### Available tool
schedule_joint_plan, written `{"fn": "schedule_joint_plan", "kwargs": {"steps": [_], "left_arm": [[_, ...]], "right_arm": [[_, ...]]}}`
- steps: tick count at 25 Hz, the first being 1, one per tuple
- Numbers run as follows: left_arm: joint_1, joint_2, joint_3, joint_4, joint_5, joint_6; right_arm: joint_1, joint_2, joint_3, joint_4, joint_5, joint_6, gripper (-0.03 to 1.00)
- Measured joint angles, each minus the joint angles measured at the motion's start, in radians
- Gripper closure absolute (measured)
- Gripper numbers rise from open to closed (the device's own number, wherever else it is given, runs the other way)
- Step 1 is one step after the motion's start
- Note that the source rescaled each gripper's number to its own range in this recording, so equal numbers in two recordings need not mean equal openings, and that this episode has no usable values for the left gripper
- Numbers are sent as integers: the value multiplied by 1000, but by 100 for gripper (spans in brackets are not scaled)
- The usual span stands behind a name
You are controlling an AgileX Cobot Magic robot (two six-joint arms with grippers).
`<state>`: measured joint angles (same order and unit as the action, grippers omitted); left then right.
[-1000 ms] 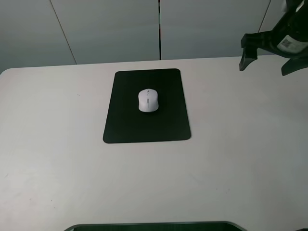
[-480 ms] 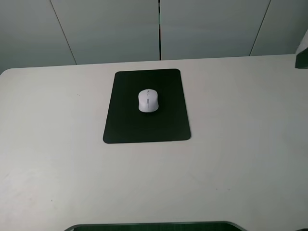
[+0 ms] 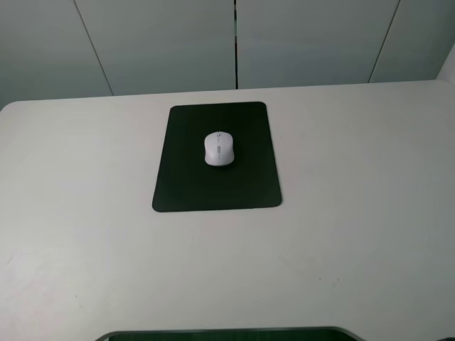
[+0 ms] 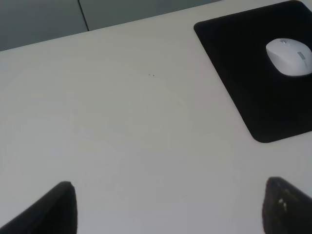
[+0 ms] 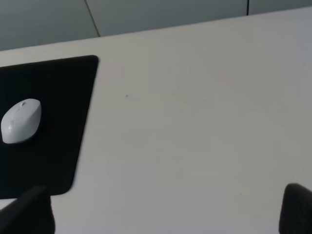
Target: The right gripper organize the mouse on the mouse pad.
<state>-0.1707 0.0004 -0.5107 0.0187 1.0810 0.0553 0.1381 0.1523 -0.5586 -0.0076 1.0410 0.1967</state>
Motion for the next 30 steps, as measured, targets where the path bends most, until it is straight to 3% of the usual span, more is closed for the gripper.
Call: {"fn": "schedule_joint_plan", "kwargs": {"steps": [5,10,21,30], "left_arm": [[0,0,0,0,0,0],[0,0,0,0,0,0],[0,0,0,0,0,0],[0,0,0,0,0,0]], "right_arm": [[0,-120,25,0,92,-4,-3],[0,-148,25,0,115,-4,-3],[0,-150,47,8,67,-143,-3],[0,-153,49,18,59,-160,-3]]}}
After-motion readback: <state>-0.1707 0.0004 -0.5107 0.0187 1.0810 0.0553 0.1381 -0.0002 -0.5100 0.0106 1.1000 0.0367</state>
